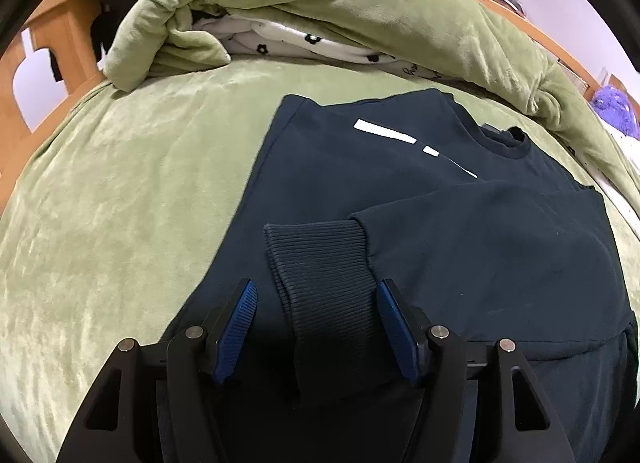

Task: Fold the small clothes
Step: 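Move both tools open toward the sweatshirt's ribbed hem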

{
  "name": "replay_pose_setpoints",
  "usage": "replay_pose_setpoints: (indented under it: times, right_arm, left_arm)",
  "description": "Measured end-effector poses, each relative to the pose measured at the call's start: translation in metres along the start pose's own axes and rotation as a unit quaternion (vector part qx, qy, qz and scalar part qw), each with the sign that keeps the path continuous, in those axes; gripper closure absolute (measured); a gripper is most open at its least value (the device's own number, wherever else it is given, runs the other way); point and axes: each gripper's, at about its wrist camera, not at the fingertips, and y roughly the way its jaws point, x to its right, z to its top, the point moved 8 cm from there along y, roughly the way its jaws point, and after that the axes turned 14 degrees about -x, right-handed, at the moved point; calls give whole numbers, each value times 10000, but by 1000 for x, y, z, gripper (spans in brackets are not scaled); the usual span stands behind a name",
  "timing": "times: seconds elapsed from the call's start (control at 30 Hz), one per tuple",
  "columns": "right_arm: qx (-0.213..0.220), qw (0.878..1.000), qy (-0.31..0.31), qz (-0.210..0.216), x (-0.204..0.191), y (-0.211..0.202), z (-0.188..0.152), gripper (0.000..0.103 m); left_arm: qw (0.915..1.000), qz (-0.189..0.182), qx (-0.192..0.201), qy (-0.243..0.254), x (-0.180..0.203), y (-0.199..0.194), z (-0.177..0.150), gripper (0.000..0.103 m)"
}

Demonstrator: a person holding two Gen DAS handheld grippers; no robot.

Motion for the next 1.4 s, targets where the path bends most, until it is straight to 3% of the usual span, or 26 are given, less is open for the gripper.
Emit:
replay_pose_setpoints:
  times: [0.13,0.33,0.43,0.67,0.9,1.23,1.4]
  right_arm:
    - [54,9999,159,30,14,-2,-2,43]
    - [29,9999,118,4,16,-10,-11,43]
    - [51,9996,190,201,15,-20,-15,43]
    - [76,9986,10,522,-2,-44,-26,43]
    - [192,9973,-146,688,-8,-68,-45,43]
    - [473,9971,-144,578,11,-104,-113,43]
    - [337,9983,-136,452,19,-112,-145,43]
  left_arm:
    - [10000,8,12,17,-2,-3,-6,43]
    - [9991,100,342,251,2,-29,-21,43]
    - [9977,124,528,406,5,-47,-30,43]
    - [9926,-10,1065,588,10,-98,-55,43]
    - [9896,-269,1355,412,5,-137,-83,43]
    - [9901,-423,1312,267,-22,-161,-141,43]
    - [9905,-626,1222,117,-37,-168,-165,43]
